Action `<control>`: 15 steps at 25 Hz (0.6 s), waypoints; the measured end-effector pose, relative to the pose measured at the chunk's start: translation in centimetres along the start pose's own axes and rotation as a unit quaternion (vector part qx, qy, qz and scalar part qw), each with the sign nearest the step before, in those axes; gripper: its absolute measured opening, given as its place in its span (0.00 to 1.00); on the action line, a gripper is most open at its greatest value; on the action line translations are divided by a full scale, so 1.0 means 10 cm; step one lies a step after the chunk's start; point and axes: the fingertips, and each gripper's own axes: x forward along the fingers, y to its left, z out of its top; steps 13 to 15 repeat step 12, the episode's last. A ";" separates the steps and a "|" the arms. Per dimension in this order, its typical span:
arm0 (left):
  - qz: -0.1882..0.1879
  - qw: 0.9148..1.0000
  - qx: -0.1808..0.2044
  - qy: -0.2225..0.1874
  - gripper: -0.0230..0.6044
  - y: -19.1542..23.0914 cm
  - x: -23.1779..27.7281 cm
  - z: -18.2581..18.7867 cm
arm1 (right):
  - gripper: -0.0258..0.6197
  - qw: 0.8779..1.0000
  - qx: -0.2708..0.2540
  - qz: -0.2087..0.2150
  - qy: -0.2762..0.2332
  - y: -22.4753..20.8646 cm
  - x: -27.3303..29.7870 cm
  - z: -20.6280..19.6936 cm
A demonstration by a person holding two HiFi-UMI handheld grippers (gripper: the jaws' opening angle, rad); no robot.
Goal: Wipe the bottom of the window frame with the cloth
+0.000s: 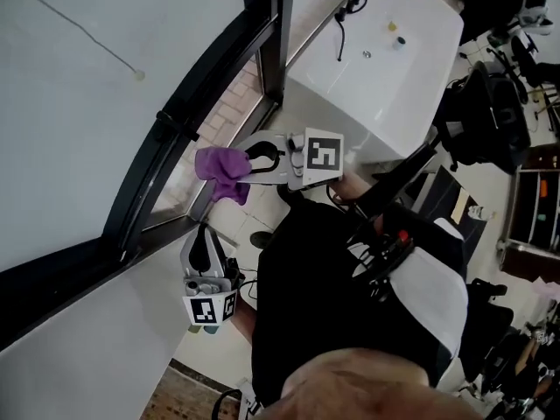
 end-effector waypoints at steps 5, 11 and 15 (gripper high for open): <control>-0.023 1.000 0.003 -0.003 0.04 -0.06 0.12 0.00 | 0.15 1.000 -0.011 -0.017 -0.005 -0.02 -0.14 0.08; -0.047 0.999 0.002 0.019 0.04 -0.01 0.11 -0.16 | 0.15 0.999 -0.006 -0.043 0.019 -0.08 -0.21 -0.10; -0.046 0.999 0.001 0.018 0.04 0.02 0.11 -0.16 | 0.15 0.999 -0.005 -0.043 0.022 -0.09 -0.18 -0.14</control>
